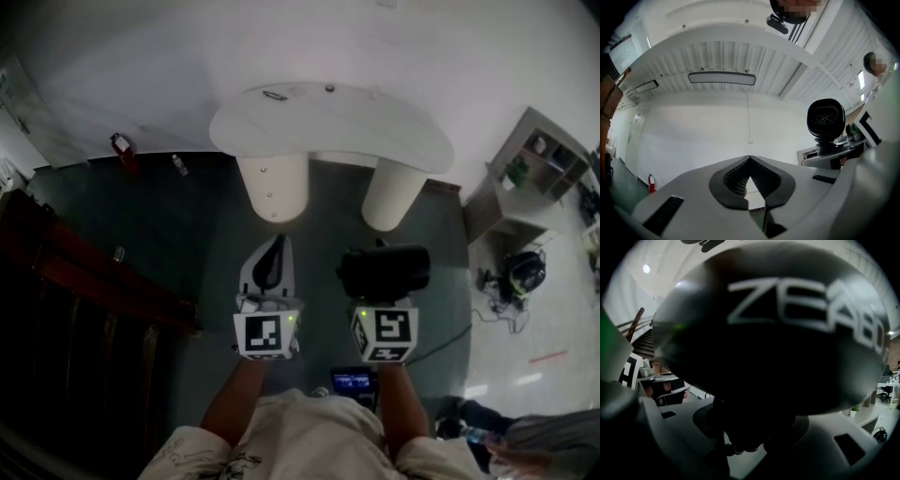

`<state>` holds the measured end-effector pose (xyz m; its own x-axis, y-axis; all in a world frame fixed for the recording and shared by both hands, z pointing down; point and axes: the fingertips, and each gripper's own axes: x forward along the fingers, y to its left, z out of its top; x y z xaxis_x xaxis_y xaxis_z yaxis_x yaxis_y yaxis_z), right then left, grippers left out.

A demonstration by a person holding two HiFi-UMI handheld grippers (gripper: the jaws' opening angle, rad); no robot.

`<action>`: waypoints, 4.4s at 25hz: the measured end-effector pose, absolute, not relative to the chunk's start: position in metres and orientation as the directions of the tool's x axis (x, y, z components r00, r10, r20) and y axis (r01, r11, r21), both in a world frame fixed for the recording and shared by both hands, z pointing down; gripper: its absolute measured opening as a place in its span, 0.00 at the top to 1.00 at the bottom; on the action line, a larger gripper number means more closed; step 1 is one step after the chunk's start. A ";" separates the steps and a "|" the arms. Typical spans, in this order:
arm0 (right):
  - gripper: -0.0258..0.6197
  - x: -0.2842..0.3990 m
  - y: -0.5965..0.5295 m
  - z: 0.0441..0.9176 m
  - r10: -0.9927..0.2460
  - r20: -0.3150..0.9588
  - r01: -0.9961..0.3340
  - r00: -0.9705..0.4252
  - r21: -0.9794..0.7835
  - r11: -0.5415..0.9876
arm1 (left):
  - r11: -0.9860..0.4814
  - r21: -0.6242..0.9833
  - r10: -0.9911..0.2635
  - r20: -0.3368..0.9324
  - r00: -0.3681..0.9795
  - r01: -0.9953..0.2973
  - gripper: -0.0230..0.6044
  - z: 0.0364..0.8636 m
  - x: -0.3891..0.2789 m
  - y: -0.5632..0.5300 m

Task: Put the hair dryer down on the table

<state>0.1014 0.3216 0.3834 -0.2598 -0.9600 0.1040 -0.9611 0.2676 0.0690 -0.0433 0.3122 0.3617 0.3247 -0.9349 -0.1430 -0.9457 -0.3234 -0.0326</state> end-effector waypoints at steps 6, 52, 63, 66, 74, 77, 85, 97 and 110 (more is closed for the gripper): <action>0.61 0.062 0.261 0.374 -0.961 0.102 -0.962 -0.259 0.064 0.266 | -0.326 -0.025 -0.934 -0.143 0.326 -0.945 0.97 0.356 -0.080 0.250; 0.61 0.124 -0.082 0.386 -0.966 0.130 -0.970 -0.225 0.065 0.235 | -0.358 -0.027 -0.918 -0.170 0.357 -0.933 0.97 0.355 -0.008 -0.098; 0.62 0.166 -0.154 0.400 -0.963 0.153 -0.971 -0.220 0.064 0.232 | -0.339 -0.052 -0.924 -0.172 0.343 -0.939 0.97 0.359 0.022 -0.165; 0.62 0.161 -0.172 0.405 -0.961 0.162 -0.969 -0.225 0.065 0.238 | -0.338 -0.045 -0.925 -0.170 0.340 -0.940 0.97 0.363 0.020 -0.181; 0.61 0.148 -0.241 0.406 -0.968 0.151 -0.972 -0.199 0.095 0.215 | -0.370 -0.011 -0.914 -0.175 0.366 -0.929 0.97 0.370 0.013 -0.254; 0.62 0.139 -0.271 0.403 -0.969 0.154 -0.974 -0.195 0.086 0.209 | -0.383 -0.004 -0.910 -0.172 0.378 -0.924 0.97 0.373 0.009 -0.286; 0.62 0.116 -0.338 0.405 -0.969 0.175 -0.978 -0.171 0.088 0.189 | -0.403 0.005 -0.902 -0.173 0.396 -0.915 0.97 0.369 -0.015 -0.353; 0.61 0.092 -0.394 0.419 -0.966 0.214 -0.981 -0.145 0.098 0.169 | -0.438 0.009 -0.885 -0.180 0.429 -0.899 0.97 0.374 -0.033 -0.410; 0.62 0.099 -0.431 0.467 -0.914 0.360 -0.968 -0.186 0.091 0.233 | -0.401 0.012 -0.907 -0.149 0.395 -0.916 0.97 0.386 -0.026 -0.430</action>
